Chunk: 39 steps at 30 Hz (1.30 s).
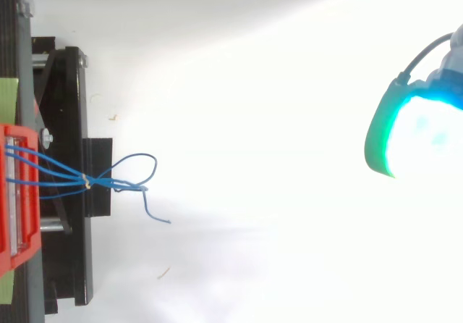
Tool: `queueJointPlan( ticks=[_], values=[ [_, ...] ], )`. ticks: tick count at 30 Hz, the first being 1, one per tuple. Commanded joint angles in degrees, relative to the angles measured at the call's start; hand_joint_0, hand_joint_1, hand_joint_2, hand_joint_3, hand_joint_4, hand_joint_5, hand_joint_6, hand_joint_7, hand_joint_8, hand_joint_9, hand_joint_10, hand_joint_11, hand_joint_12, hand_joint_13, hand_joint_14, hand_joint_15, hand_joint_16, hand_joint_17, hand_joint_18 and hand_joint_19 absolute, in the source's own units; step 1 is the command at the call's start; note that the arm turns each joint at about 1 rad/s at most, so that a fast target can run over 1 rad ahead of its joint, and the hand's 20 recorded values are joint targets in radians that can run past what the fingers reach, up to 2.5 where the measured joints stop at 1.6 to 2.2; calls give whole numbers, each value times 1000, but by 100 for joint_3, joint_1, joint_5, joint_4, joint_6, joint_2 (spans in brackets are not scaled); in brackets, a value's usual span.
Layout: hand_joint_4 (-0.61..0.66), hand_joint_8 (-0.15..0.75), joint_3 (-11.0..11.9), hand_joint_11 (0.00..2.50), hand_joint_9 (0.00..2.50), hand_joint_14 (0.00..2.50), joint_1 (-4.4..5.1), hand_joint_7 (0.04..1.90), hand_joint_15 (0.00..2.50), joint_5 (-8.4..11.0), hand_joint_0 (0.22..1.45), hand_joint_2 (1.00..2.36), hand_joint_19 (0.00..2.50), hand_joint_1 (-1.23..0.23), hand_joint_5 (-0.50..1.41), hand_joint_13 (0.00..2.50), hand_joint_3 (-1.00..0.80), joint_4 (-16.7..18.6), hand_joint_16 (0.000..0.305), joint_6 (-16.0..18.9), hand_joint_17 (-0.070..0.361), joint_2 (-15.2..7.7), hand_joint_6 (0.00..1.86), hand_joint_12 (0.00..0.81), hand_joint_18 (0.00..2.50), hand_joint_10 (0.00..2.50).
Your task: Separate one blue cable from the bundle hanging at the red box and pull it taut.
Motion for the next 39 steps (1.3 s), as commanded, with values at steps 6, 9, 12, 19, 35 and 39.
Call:
queueJointPlan(
  ticks=[6, 9, 12, 19, 35, 39],
  values=[
    [211, 306, 0, 324, 470, 11, 0, 882, 286, 0, 490, 1000, 325, -611, -229, 589, -500, 4, 64, -1, 144, 0, 503, 411, 633, 9],
    [217, 308, -9, 329, 485, 9, 0, 881, 275, 0, 488, 1000, 312, -639, -229, 606, -500, -5, 63, -1, 142, 0, 503, 413, 640, 9],
    [234, 310, 0, 325, 490, 9, 0, 874, 272, 0, 483, 1000, 299, -654, -229, 618, -500, 4, 63, -1, 141, 0, 503, 416, 652, 9],
    [236, 313, -9, 327, 493, 11, 9, 869, 277, -9, 475, 1000, 317, -642, -232, 634, -500, -119, 62, -36, 140, 0, 502, 416, 671, 9],
    [238, 314, 9, 331, 518, 9, 88, 864, 288, 185, 491, 1000, 324, -609, -229, 654, -500, 532, 60, -370, 135, -1028, 502, 408, 691, 9],
    [235, 310, 114, 340, 516, 9, 106, 861, 269, 536, 519, 1000, 212, -673, -228, 678, -500, 936, 48, -362, 107, -1371, 502, 387, 689, 9]
  ],
)
